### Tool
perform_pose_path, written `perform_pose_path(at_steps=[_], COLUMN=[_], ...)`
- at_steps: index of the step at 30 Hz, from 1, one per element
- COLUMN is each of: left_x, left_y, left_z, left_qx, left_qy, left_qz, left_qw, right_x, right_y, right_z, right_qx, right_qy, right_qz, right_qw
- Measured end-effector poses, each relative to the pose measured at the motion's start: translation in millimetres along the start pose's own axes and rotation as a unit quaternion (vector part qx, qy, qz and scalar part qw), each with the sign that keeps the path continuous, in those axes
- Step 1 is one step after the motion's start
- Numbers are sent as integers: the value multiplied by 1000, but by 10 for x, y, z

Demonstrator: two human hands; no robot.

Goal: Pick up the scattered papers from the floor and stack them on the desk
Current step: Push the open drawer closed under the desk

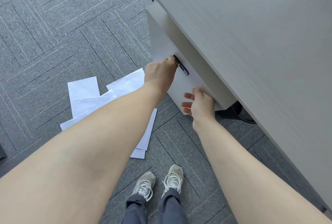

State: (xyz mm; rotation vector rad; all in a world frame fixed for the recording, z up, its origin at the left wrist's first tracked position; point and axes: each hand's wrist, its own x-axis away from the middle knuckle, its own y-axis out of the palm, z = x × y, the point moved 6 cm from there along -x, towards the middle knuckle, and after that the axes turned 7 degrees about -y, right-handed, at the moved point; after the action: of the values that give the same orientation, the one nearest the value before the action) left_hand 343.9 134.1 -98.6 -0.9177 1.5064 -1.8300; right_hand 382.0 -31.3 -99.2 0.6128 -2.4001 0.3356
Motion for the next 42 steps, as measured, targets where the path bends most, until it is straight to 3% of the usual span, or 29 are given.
perform_pose_path(at_steps=[13, 18, 26, 31, 42], left_x=[10, 28, 39, 127, 1028], left_y=[60, 15, 275, 269, 316], left_z=[41, -31, -111, -89, -735], left_qx=[7, 94, 328, 394, 487], left_qy=[-15, -57, -136, -178, -321], left_qz=[0, -17, -81, -100, -51], left_qw=[1000, 994, 931, 896, 811], right_x=[-34, -38, -49, -41, 276], right_y=[10, 18, 16, 25, 373], right_z=[61, 98, 114, 104, 276], right_qx=[-23, -65, -76, -69, -17], right_qy=[31, 46, 46, 43, 43], right_qz=[-2, -15, -24, -34, -107], right_qw=[999, 997, 996, 996, 993])
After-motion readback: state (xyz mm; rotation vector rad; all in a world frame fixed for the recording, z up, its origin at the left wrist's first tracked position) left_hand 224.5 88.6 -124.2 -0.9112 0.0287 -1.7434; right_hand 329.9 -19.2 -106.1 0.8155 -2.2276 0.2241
